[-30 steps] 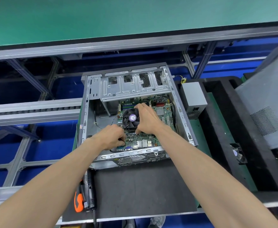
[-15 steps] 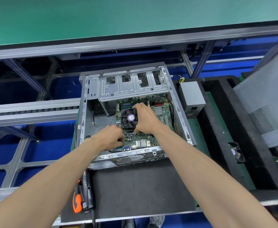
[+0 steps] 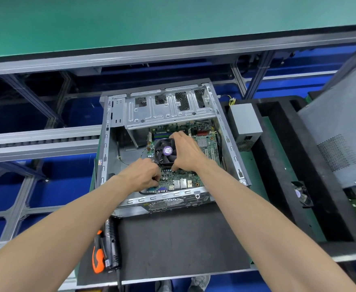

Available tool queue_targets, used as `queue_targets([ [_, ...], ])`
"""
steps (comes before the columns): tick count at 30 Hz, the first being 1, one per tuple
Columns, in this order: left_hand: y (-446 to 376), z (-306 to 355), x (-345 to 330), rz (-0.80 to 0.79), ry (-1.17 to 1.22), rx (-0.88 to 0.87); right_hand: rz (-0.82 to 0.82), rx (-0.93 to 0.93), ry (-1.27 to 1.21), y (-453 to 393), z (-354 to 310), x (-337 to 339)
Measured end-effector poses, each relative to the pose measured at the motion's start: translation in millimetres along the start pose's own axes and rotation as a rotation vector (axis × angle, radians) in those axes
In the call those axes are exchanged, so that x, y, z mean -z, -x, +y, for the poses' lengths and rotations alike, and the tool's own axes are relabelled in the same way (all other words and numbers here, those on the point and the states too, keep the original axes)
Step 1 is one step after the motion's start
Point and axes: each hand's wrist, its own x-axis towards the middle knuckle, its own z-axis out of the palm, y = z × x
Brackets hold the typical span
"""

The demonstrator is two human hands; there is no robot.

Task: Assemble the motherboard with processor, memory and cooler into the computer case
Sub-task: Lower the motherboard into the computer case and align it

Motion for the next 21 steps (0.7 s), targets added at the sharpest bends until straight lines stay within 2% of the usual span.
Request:
queue_targets([
  [15, -3, 11, 2, -0.029, -0.198, -0.012, 0.023, 0.004, 0.035, 1, -3, 0],
  [18, -2, 11, 3, -0.013, -0.182, 0.001, 0.022, 0.008, 0.037, 2, -5, 0],
  [21, 1, 6, 5, -0.018, -0.048, 0.047, 0.008, 0.008, 0.037, 2, -4, 0],
])
